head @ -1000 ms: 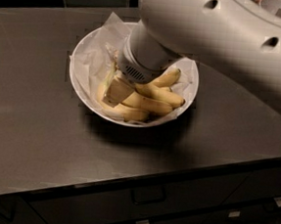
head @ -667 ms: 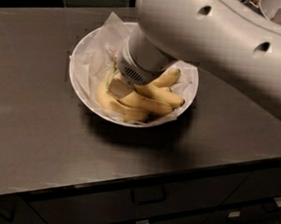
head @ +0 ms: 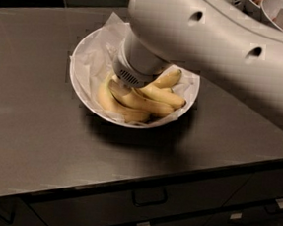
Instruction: Pick banana from white bowl
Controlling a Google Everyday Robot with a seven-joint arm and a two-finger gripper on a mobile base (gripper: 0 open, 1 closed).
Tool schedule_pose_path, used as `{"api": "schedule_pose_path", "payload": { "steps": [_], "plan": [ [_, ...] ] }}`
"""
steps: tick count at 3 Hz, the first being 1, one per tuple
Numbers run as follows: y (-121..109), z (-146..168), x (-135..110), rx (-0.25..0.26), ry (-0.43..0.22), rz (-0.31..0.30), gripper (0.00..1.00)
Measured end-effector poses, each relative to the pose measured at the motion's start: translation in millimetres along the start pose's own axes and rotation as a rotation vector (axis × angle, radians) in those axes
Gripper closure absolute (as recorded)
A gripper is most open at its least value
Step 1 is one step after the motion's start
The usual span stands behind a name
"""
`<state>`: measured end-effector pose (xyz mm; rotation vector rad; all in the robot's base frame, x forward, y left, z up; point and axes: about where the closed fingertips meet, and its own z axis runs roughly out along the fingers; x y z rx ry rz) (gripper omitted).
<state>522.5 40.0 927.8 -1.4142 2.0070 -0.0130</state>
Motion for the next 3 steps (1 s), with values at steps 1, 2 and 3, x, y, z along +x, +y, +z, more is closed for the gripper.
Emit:
{"api": "schedule_pose_path", "payload": {
  "steps": [1, 2, 3],
  "plan": [
    [3.2, 1.5, -2.7, 0.007, 0.006, 0.005, 0.61],
    [5.6, 2.5, -5.3, 0.01, 0.008, 0.011, 0.6],
    [8.3, 9.3, -3.6, 0.006, 0.025, 0.032, 0.58]
  ]
}}
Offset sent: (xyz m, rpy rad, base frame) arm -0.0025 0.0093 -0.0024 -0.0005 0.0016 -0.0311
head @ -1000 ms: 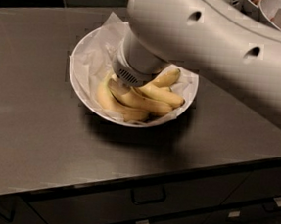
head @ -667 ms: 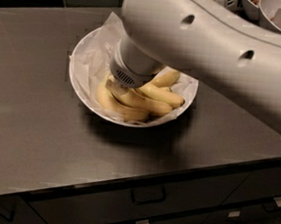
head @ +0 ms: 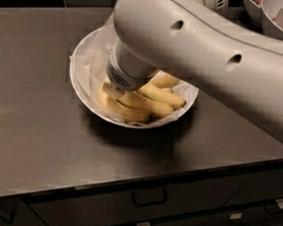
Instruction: Pick banana from white bowl
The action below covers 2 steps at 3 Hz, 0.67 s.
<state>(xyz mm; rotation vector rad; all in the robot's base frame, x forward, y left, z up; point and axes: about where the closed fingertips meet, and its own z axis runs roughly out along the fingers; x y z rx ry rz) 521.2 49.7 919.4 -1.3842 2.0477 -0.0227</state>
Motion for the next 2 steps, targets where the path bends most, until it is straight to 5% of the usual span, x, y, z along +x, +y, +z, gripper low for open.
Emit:
{"api": "schedule_pose_path", "payload": {
  "steps": [2],
  "plan": [
    [0.5, 11.1, 6.5, 0.012, 0.033, 0.037, 0.53]
  ]
}}
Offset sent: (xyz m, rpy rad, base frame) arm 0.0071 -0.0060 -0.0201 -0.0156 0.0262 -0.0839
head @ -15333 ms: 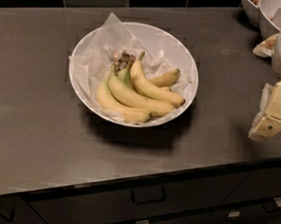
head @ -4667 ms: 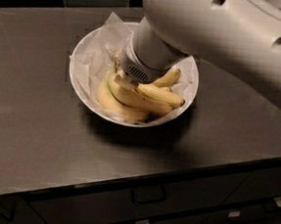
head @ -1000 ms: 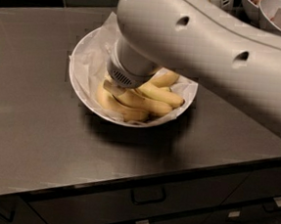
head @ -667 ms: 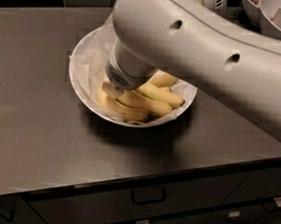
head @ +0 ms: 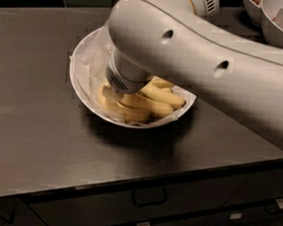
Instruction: Pick banana from white bowl
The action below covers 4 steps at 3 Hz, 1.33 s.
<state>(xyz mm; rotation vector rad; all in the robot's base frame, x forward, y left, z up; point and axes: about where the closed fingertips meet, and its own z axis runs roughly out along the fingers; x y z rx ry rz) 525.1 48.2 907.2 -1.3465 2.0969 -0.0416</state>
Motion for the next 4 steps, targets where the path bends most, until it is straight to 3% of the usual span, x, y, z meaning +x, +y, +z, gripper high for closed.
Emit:
{"api": "schedule_pose_path", "payload": {
  "steps": [2, 4],
  "plan": [
    [-2.9, 0.0, 2.1, 0.008, 0.015, 0.011, 0.54],
    [-4.4, 0.2, 3.5, 0.01, 0.021, 0.015, 0.95]
  ]
}}
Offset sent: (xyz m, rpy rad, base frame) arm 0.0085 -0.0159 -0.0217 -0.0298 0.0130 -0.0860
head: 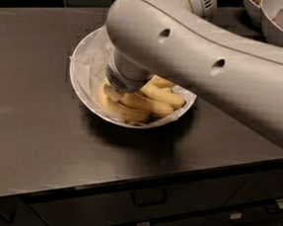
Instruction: Pick banana from white bowl
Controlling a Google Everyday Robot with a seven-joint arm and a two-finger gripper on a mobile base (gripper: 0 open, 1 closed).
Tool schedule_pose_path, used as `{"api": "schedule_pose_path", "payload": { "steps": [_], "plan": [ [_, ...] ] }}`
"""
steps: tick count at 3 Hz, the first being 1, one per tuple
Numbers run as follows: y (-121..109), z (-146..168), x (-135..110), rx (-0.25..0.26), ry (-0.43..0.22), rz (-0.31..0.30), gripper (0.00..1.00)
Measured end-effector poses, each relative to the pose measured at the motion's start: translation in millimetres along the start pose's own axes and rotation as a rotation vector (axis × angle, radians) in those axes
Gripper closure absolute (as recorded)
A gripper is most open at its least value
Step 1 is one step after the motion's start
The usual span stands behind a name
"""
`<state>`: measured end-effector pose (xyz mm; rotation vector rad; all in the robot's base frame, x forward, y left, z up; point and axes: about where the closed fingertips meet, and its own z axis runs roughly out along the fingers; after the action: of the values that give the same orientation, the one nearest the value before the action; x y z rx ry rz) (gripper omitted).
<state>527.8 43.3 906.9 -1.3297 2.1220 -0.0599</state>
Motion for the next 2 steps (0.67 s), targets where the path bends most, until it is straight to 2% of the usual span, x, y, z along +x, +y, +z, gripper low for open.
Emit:
{"api": "schedule_pose_path", "payload": {
  "steps": [1, 2],
  "plan": [
    [0, 0, 0, 0.0, 0.0, 0.0, 1.0],
    [-2, -14, -8, -0.017, -0.043, -0.026, 1.0]
  ]
}}
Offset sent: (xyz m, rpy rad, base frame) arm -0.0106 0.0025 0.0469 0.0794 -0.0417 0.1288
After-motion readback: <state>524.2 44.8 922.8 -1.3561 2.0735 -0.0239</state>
